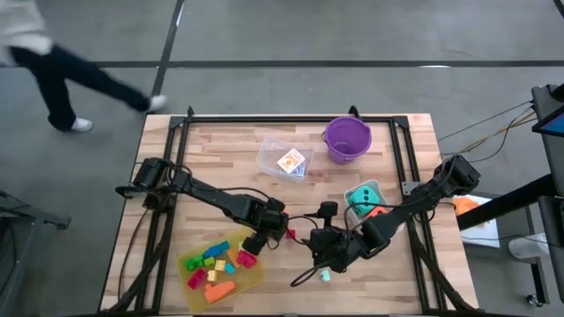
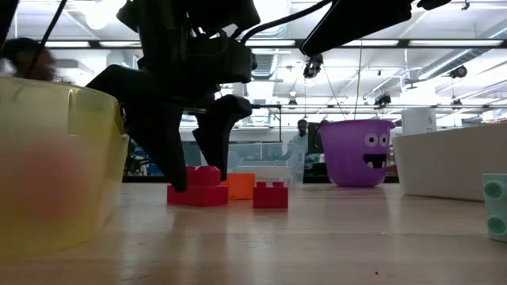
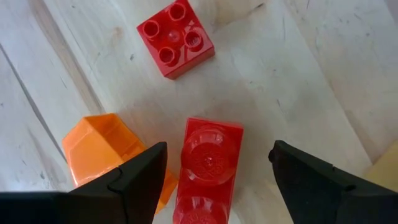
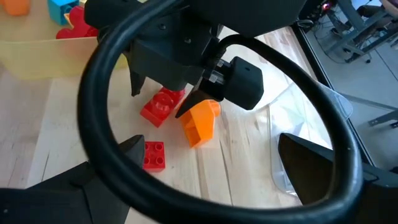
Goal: Pick & Place Toys
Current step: Put the red game piece into the yellow bin
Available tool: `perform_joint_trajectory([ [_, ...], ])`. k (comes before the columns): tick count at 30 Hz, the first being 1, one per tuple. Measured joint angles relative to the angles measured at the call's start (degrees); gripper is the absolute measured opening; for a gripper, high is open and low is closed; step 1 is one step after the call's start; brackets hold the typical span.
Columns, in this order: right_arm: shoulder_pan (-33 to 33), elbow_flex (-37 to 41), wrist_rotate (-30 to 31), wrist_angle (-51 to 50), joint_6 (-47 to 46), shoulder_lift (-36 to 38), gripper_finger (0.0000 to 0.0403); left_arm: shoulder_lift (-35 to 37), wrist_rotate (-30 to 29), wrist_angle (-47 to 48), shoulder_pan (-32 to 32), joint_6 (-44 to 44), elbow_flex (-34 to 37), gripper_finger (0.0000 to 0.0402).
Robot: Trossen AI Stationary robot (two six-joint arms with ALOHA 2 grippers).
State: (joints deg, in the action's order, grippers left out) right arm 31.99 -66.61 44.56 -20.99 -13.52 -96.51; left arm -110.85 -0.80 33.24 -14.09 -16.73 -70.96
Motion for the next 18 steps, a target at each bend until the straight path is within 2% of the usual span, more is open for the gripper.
perform_joint_trajectory([
  [7, -0.02, 0.0, -0.01, 0.11, 0.0, 0.04, 0.0363, -0.85, -1.24, 0.4, -0.02, 0.81, -0.22, 0.0271],
  [18, 0.0, 0.0, -0.02, 0.19, 0.0, 0.24, 0.0363, -1.88, -2.93, 0.21, 0.15, 1.29, -0.66, 0.015],
])
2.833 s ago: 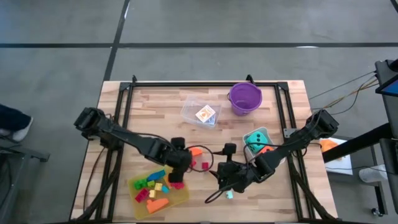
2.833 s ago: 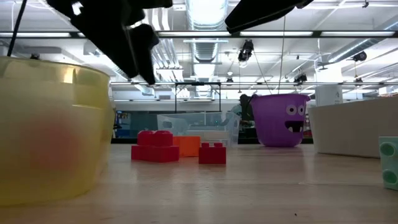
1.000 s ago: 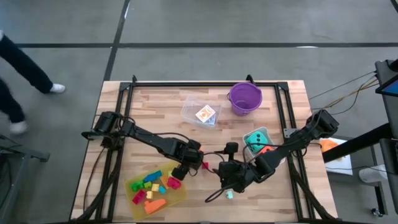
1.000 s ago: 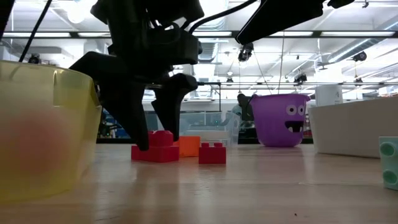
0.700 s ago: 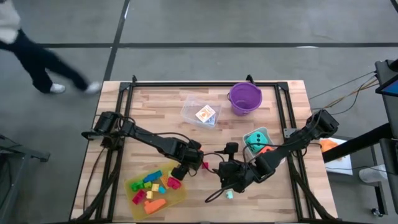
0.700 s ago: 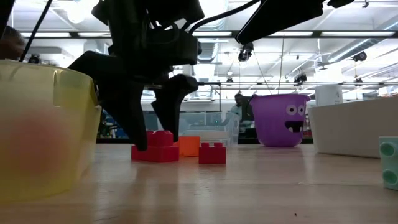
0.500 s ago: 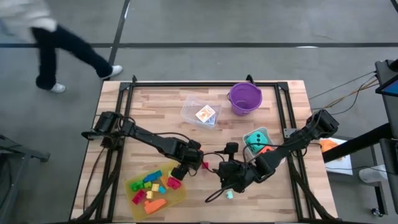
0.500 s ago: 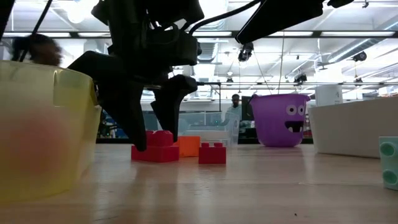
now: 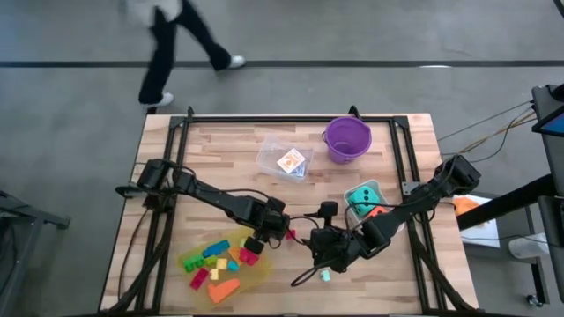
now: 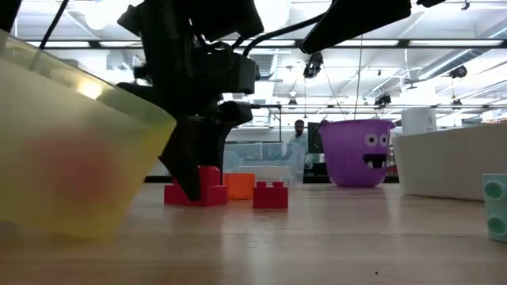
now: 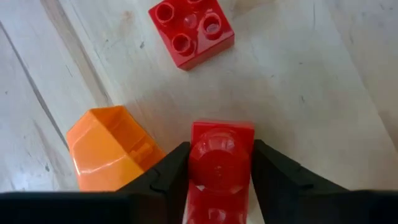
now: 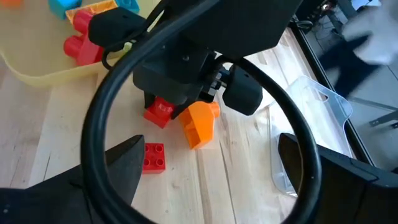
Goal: Pick & Place Toys
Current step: Put the red game piece into the yellow bin
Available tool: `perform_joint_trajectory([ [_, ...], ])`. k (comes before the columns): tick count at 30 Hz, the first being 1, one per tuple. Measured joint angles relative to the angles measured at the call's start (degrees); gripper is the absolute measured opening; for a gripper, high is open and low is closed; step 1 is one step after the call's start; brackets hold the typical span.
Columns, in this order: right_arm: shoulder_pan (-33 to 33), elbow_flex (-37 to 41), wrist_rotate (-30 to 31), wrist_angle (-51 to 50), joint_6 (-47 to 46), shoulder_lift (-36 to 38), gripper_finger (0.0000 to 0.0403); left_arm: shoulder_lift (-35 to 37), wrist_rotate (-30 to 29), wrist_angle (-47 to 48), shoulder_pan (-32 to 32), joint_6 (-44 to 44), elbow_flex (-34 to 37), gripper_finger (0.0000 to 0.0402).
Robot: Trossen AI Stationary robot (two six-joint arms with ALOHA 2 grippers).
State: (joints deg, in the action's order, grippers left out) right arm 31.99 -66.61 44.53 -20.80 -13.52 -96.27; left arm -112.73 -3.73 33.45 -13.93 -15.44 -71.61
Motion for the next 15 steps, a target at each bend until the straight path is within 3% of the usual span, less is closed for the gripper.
perform_joint_trajectory([
  [5, 0.0, 0.0, 0.0, 0.01, 0.0, 0.0, 0.0363, 0.04, 0.31, 0.48, 0.0, 0.55, -0.02, 0.0131],
  [15, 0.0, 0.0, 0.0, 0.01, 0.0, 0.0, 0.0363, 0.04, 0.33, 0.68, 0.02, 0.87, -0.23, 0.0143],
])
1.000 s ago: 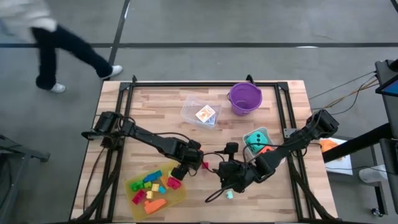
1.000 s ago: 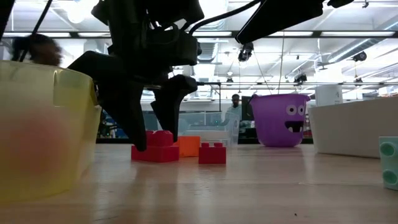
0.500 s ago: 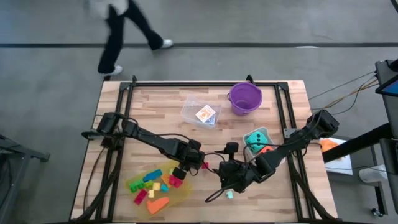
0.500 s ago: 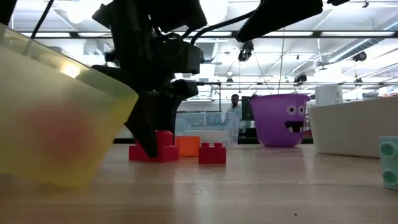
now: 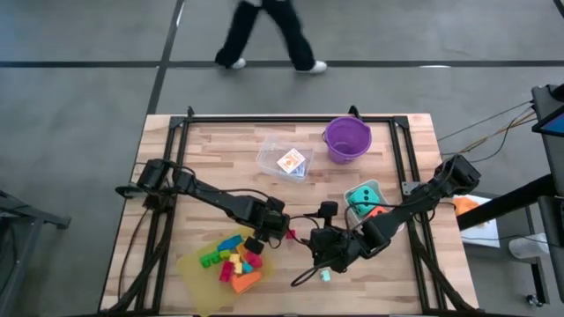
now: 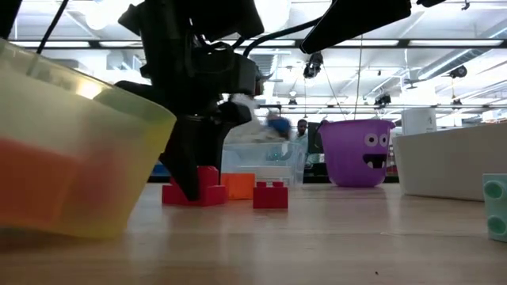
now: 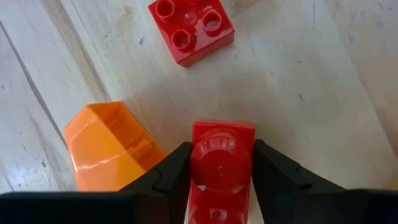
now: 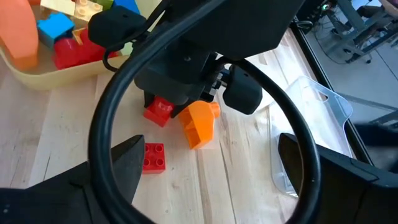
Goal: Pick & Place Toys
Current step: Put the red game piece into the yellow bin
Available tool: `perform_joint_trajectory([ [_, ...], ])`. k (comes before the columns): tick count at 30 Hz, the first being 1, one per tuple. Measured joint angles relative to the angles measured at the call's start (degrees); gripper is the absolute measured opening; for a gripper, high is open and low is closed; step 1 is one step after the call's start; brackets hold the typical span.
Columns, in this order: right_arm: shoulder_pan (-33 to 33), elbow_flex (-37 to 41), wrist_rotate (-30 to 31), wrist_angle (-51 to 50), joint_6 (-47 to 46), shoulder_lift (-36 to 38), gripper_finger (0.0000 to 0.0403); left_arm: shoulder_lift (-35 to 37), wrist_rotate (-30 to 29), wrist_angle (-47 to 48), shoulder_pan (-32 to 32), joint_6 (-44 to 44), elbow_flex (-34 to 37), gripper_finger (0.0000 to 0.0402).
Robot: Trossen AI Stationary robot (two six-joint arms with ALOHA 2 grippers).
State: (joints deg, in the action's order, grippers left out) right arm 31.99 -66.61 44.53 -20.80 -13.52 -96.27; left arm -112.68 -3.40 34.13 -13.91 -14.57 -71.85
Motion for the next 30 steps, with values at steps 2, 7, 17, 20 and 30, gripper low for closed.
perform_joint_trajectory([
  [2, 0.0, 0.0, 0.0, 0.0, 0.0, 0.0, 0.0363, 0.0, -0.1, 0.12, -0.02, -0.24, -0.14, 0.0142],
  [7, 0.0, 0.0, 0.0, 0.0, 0.0, 0.0, 0.0363, 0.23, -0.17, 0.1, -0.02, -0.24, -0.14, 0.0114],
  [17, 0.0, 0.0, 0.0, 0.0, 0.0, 0.0, 0.0363, 1.74, -0.26, 0.13, 0.0, -0.46, -0.14, 0.0106],
  [20, 0.0, 0.0, 0.0, -0.01, 0.0, 0.0, 0.0363, 2.22, -0.25, 0.17, 0.0, -0.46, -0.15, 0.0106],
  [30, 0.0, 0.0, 0.0, -0.01, 0.0, 0.0, 0.0363, 5.16, -0.2, 0.71, -0.24, 0.0, -0.16, 0.0104],
])
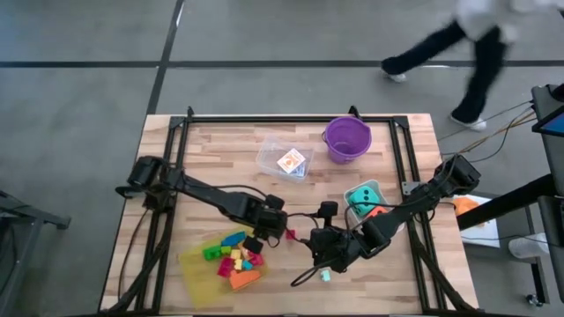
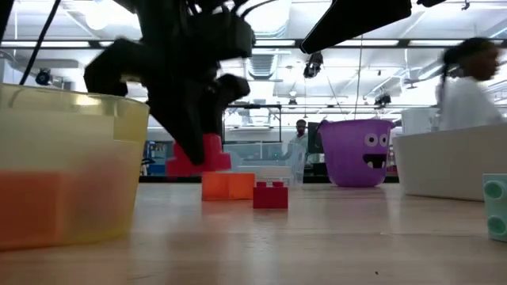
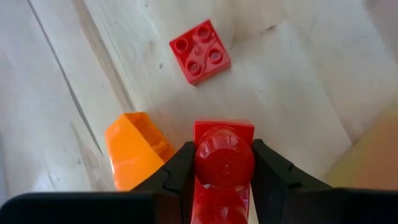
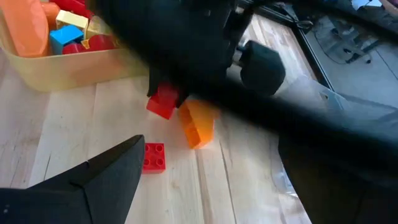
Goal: Pick & Place Toys
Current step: Put the red game piece into the yellow bin
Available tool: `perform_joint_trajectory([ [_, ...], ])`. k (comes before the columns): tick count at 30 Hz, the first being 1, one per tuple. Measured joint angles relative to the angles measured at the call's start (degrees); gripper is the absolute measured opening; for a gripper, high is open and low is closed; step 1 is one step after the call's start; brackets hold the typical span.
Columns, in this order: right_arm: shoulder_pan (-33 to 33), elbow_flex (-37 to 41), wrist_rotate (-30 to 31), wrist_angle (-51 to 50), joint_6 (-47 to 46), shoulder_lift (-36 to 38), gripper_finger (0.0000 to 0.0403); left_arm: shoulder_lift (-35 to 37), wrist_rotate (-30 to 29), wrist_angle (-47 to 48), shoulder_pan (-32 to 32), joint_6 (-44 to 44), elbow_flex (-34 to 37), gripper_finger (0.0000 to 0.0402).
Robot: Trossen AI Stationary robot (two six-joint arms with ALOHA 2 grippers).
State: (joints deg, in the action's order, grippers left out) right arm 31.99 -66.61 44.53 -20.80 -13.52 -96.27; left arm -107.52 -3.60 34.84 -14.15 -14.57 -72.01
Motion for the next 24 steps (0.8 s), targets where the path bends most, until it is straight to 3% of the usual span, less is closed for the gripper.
perform_joint_trajectory([
  [10, 0.0, 0.0, 0.02, 0.03, 0.0, 0.0, 0.0363, 7.09, 0.65, 1.64, -0.11, 4.01, -0.1, 0.0102],
  [19, 0.0, 0.0, 0.0, 0.01, 0.0, 0.0, 0.0363, 13.22, 0.65, 18.39, -3.6, 15.64, -6.29, 0.01],
  [24, 0.0, 0.0, 0.0, 0.01, 0.0, 0.0, 0.0363, 14.89, 0.63, 22.98, -8.37, 24.64, -7.5, 0.01],
])
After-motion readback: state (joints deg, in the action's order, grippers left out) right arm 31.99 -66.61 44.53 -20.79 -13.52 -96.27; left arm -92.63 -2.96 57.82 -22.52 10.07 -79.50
